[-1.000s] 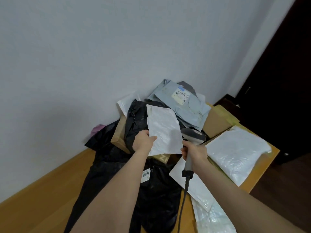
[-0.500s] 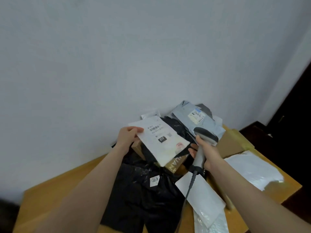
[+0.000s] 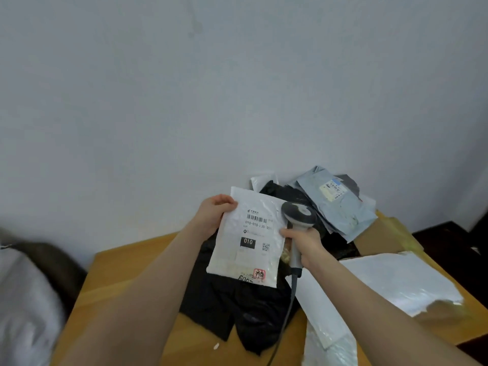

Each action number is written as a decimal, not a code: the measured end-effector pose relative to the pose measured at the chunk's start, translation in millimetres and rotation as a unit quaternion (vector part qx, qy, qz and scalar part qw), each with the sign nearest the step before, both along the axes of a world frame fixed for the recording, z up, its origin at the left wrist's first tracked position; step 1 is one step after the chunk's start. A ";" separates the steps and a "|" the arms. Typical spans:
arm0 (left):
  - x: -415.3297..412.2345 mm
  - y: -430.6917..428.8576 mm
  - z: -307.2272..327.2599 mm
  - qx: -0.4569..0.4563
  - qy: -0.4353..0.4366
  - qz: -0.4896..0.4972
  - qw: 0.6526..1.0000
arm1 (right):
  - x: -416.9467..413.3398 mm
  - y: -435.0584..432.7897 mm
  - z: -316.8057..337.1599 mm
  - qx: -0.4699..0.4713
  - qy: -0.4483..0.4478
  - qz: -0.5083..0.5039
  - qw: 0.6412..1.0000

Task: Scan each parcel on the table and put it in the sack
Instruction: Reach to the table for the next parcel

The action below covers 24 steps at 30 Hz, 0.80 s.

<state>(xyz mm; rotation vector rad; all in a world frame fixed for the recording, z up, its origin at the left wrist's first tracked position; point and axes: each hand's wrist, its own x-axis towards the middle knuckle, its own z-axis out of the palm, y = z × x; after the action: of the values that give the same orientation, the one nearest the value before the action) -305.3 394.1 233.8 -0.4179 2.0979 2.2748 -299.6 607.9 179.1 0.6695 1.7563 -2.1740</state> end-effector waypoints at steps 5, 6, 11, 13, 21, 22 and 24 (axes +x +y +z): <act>25.2 -14.5 -16.0 0.017 -0.076 0.027 0.997 | 8.0 -19.3 1.3 0.048 0.015 -0.043 0.998; 30.8 -21.7 -21.5 -0.010 -0.108 0.011 0.994 | 7.8 -22.0 2.2 0.055 0.017 -0.043 0.997; 40.6 -50.5 -37.2 -0.076 -0.106 0.036 0.991 | 7.0 -41.2 8.3 0.069 0.034 -0.016 0.997; 41.2 -60.5 -38.1 -0.083 -0.086 0.068 0.990 | 12.2 -51.6 9.6 0.059 0.051 -0.011 0.997; 30.5 -106.0 -50.8 -0.110 -0.079 0.131 0.982 | 47.5 -97.1 18.1 0.004 0.045 0.071 0.996; 29.1 -109.3 -52.9 -0.107 -0.081 0.133 0.982 | 51.2 -102.6 18.1 0.004 0.044 0.080 0.996; 27.3 -114.4 -55.1 -0.099 -0.087 0.137 0.982 | 56.7 -111.8 17.9 0.007 0.039 0.092 0.995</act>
<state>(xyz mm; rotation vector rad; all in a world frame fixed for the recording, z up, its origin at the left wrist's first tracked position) -278.0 279.7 178.7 -0.9317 2.3050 2.0660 -242.9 496.1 197.0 0.4141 1.7953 -2.0906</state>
